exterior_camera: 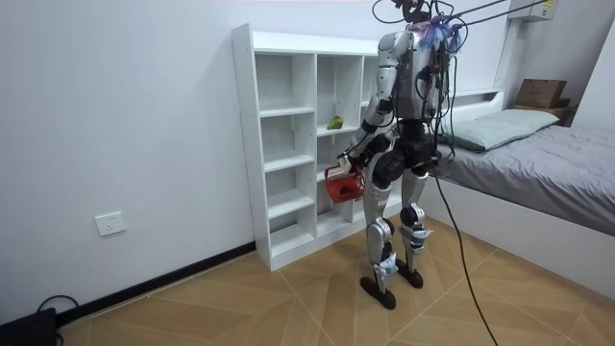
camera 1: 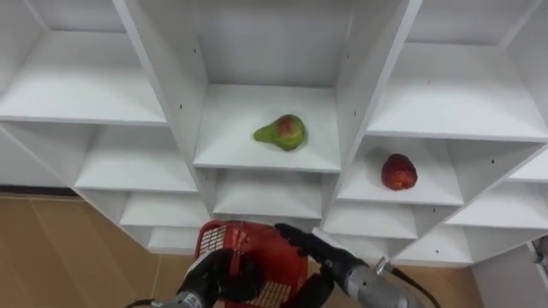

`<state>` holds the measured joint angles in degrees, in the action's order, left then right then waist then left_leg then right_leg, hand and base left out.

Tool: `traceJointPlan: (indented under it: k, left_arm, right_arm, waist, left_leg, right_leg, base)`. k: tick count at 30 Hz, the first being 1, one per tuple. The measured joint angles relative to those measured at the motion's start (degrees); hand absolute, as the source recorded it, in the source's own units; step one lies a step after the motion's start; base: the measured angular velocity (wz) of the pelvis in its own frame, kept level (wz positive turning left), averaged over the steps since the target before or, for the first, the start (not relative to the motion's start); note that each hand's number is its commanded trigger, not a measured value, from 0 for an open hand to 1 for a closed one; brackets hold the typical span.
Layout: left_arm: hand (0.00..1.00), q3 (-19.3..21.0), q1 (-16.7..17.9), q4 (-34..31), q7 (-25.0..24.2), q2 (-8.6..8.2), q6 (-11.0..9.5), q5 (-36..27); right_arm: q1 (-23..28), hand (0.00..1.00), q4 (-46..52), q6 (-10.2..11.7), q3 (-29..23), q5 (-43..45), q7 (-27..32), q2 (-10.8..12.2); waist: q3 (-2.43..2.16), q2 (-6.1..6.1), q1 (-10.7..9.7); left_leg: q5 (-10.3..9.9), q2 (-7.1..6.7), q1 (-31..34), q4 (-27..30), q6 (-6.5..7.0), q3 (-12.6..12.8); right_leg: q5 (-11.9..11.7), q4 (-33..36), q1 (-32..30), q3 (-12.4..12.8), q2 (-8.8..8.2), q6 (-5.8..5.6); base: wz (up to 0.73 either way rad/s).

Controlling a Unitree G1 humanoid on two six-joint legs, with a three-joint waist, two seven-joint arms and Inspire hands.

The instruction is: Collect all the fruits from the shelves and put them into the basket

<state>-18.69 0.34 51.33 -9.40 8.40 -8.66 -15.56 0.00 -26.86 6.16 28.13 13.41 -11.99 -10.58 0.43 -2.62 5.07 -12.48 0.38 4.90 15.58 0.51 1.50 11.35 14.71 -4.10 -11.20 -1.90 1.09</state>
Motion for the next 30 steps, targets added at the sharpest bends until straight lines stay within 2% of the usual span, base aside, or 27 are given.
traceJointPlan:
  k: [3, 10, 13, 16, 19, 25, 30]
  left_arm:
    - [1.0, 1.99, 1.33, 0.0, -0.05, 0.35, 0.03, 0.13]
    - [1.0, 4.74, 3.37, -0.66, 0.36, 1.18, 0.04, 0.3]
    - [1.0, 5.22, 3.28, -0.57, 0.55, 1.36, 0.03, 0.3]
    - [1.0, 5.91, 3.2, -0.57, 1.39, 1.42, 0.02, 0.17]
    - [1.0, 6.2, 3.51, -0.57, 2.22, 1.4, 0.02, 0.28]
    - [1.0, 7.64, 3.96, 1.56, 3.8, 1.38, 0.04, 0.37]
    - [1.0, 9.71, 4.87, 1.84, 4.84, 1.34, 0.06, 0.38]
  right_arm:
    - [1.34, 0.0, 7.26, 0.0, -0.24, 0.01, -1.51, -1.86]
    - [2.95, 0.0, 16.5, 0.0, -0.31, -0.57, -4.57, -4.06]
    - [3.01, 0.0, 20.01, 0.0, -0.35, -3.73, -6.51, -5.7]
    - [3.04, 0.0, 24.65, 0.07, -1.52, -7.89, -7.13, -7.02]
    - [3.13, 0.0, 27.37, 0.06, -3.88, -11.51, -8.2, -6.84]
    - [3.22, 0.0, 28.5, 0.06, -7.03, -13.16, -8.1, -6.27]
    - [3.2, 0.0, 28.51, 0.12, -10.13, -13.08, -5.25, -5.74]
  waist:
    - [-0.01, -0.2, 0.14]
    - [0.07, -0.46, 0.32]
    - [0.22, -0.85, 0.79]
    - [0.67, -1.42, 1.14]
    - [0.7, -1.64, 1.19]
    - [0.6, -1.81, 1.04]
    - [0.56, -2.12, 1.48]
  left_leg:
    - [0.0, 0.01, -0.47, -0.31, 0.0, 0.16]
    - [0.04, 0.15, -1.87, -1.69, -0.08, 0.25]
    - [0.04, 0.15, -2.84, -1.97, -0.08, 0.23]
    - [0.04, 0.17, -3.68, -2.13, -0.08, 0.18]
    - [0.04, 0.12, -4.34, -2.59, -0.08, -0.3]
    - [0.04, 0.07, -5.52, -2.71, -0.08, -0.97]
    - [0.04, 0.04, -6.97, -2.89, -0.09, -0.83]
  right_leg:
    - [0.0, -0.01, 0.24, 0.17, 0.01, 0.0]
    - [-0.3, -1.1, 1.5, 0.03, 0.25, 0.0]
    - [-0.29, -1.18, 2.35, 0.07, 0.26, -0.01]
    - [-0.29, -1.33, 3.28, 0.29, 0.31, -0.01]
    - [-0.3, -1.47, 3.81, 0.11, 0.29, -0.01]
    - [-0.34, -2.17, 5.8, -0.54, 0.31, -0.08]
    - [-0.34, -2.26, 7.26, -0.52, 0.33, -0.09]
  base:
    - [-0.02]
    - [0.0]
    - [0.0]
    - [0.0]
    - [0.04]
    - [0.05]
    - [0.02]
